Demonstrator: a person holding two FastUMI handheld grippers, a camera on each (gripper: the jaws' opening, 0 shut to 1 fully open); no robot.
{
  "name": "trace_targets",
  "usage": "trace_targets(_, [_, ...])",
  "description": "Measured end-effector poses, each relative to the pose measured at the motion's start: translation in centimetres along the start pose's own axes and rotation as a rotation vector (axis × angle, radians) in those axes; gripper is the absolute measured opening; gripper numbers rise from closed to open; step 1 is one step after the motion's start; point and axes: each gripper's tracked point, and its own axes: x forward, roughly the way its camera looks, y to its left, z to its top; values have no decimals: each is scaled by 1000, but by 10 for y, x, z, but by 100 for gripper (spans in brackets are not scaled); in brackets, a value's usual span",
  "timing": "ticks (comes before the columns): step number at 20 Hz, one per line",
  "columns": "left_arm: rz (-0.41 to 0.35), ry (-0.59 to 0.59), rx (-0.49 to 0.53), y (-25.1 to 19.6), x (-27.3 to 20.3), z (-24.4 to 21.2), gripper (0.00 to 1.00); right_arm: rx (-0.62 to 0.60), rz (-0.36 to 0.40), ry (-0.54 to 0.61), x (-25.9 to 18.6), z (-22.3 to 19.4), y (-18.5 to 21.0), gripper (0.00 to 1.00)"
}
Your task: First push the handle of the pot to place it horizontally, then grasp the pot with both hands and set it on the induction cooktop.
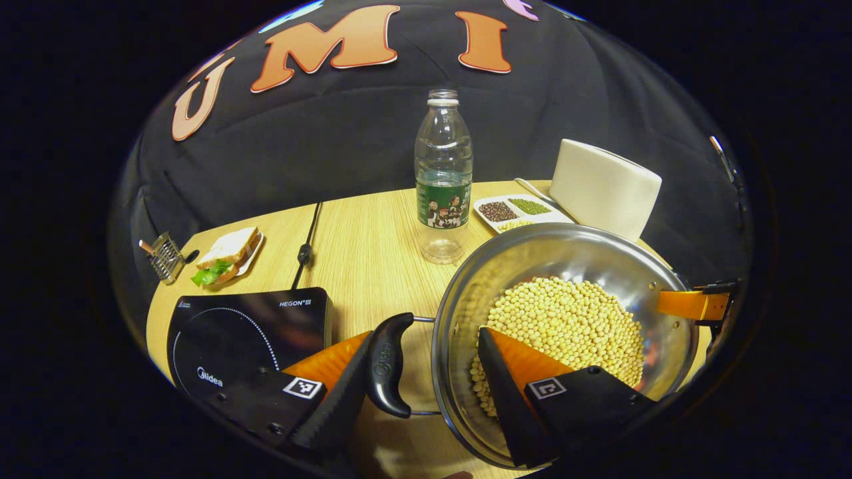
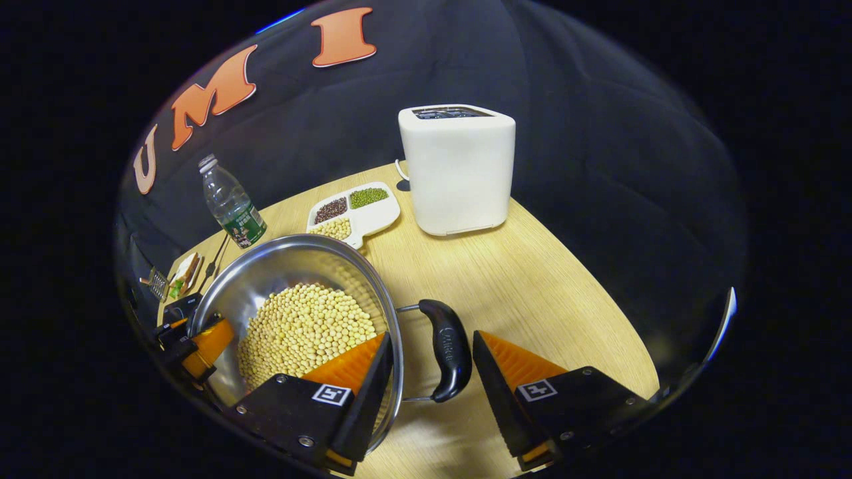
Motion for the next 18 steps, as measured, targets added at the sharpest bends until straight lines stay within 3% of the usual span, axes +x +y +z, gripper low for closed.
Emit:
trace_targets(9, [-27,27,17,0,20,-8,100,-19,32,10,18,1,6,72])
trace_targets(11, [-24,18,13,1,21,-6,94,-32,30,6,18,0,7,71])
trace_targets(12, [-21,10,6,1,22,-4,96,-32,29,0,17,-1,5,71])
trace_targets(17, [-9,-17,-21,4,21,1,89,2,21,-16,15,0,7,67])
trace_targets(18, [-2,-24,-25,5,19,1,88,8,21,-14,14,-3,8,62])
